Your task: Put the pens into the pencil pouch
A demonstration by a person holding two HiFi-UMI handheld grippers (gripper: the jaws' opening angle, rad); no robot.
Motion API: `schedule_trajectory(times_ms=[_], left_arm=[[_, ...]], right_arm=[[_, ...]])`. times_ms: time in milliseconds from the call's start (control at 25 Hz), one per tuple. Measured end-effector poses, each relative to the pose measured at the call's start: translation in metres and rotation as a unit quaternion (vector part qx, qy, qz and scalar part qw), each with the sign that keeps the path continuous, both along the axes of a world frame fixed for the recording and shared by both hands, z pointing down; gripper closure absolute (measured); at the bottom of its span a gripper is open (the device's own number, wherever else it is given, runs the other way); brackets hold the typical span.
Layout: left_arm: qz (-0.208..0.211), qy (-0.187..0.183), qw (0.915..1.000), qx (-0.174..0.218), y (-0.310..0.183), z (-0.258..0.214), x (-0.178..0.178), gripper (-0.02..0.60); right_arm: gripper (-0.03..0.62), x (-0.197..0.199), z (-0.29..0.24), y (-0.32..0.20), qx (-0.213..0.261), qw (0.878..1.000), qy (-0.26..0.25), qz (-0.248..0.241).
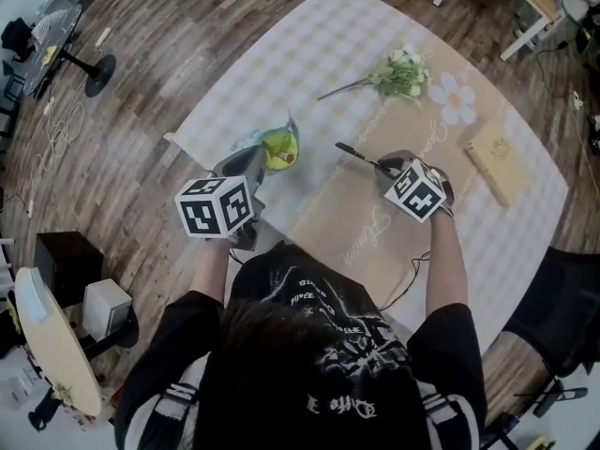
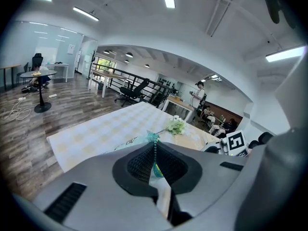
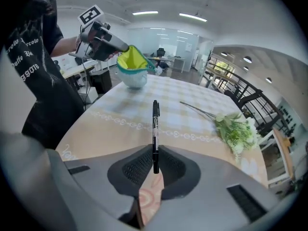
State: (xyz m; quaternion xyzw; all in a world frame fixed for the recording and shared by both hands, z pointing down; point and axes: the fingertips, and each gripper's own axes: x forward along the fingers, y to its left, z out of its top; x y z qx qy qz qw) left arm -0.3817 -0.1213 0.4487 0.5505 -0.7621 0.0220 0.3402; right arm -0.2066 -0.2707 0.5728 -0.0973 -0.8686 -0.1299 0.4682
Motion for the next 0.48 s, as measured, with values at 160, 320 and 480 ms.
schedule_trajectory(times_ms=[160, 320, 480], left_arm=[[0.02, 0.003, 0.9998, 0.008, -0.011, 0.0, 0.014, 0.554], [0.042, -0.001, 0.999, 0.016, -0.022, 0.0, 0.028, 0.554], [0.071, 0.004, 0.9972, 0.022, -0.031, 0.001, 0.048, 0.554]], right_arm=[[0.548, 0.017, -0.03, -0.007, 0.042, 0.999, -0.02, 0.025], [0.548, 0.032, -0.059, -0.004, 0.08, 0.996, -0.034, 0.032], [0.548, 0.048, -0.082, 0.003, 0.123, 0.991, -0.038, 0.031]])
